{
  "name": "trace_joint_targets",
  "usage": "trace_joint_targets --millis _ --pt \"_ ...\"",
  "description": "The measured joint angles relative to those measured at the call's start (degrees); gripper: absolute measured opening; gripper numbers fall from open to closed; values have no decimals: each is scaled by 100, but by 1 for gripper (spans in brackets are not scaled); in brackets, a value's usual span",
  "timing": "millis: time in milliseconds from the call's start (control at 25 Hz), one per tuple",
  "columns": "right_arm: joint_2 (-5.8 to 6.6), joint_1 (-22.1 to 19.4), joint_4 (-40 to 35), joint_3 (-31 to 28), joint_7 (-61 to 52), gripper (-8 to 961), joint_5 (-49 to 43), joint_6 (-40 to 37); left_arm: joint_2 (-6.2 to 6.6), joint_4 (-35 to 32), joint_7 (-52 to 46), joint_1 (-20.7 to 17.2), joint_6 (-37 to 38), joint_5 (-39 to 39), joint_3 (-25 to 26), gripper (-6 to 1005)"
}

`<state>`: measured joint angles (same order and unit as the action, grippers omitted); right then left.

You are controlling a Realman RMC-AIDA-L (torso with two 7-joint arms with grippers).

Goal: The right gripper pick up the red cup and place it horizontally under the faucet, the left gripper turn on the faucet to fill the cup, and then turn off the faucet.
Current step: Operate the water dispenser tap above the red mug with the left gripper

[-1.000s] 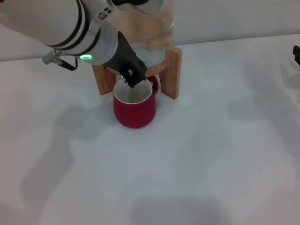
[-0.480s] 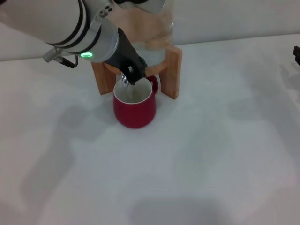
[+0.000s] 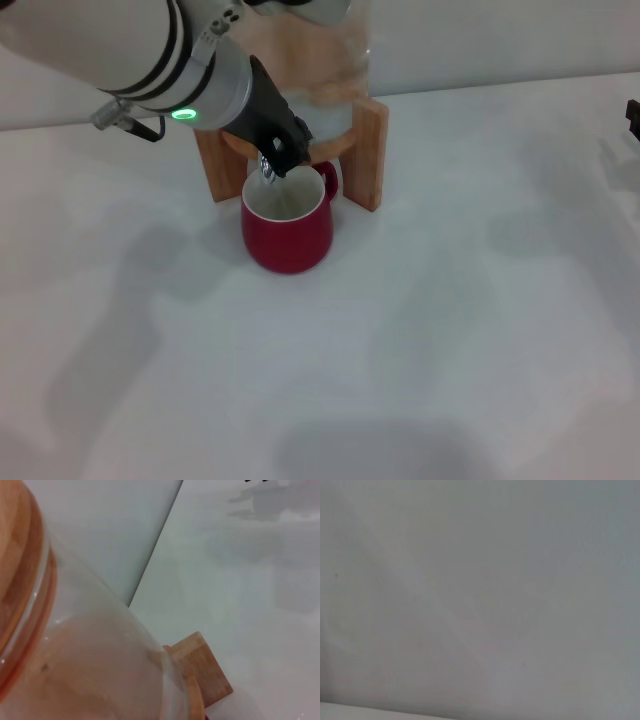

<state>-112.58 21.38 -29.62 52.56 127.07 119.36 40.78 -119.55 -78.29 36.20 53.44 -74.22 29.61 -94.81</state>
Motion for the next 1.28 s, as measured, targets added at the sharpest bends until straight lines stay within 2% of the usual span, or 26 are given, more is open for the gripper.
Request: trace_joint_targets --millis 440,680,1280 --pt "9 9 0 0 2 306 12 0 2 -224 54 -66 -156 155 -329 42" --pt "9 12 0 0 3 306 18 -22 3 -222 68 -69 -219 287 -333 41" --pt "9 20 0 0 3 306 24 -67 3 -27 -36 -73 -78 9 -187 41"
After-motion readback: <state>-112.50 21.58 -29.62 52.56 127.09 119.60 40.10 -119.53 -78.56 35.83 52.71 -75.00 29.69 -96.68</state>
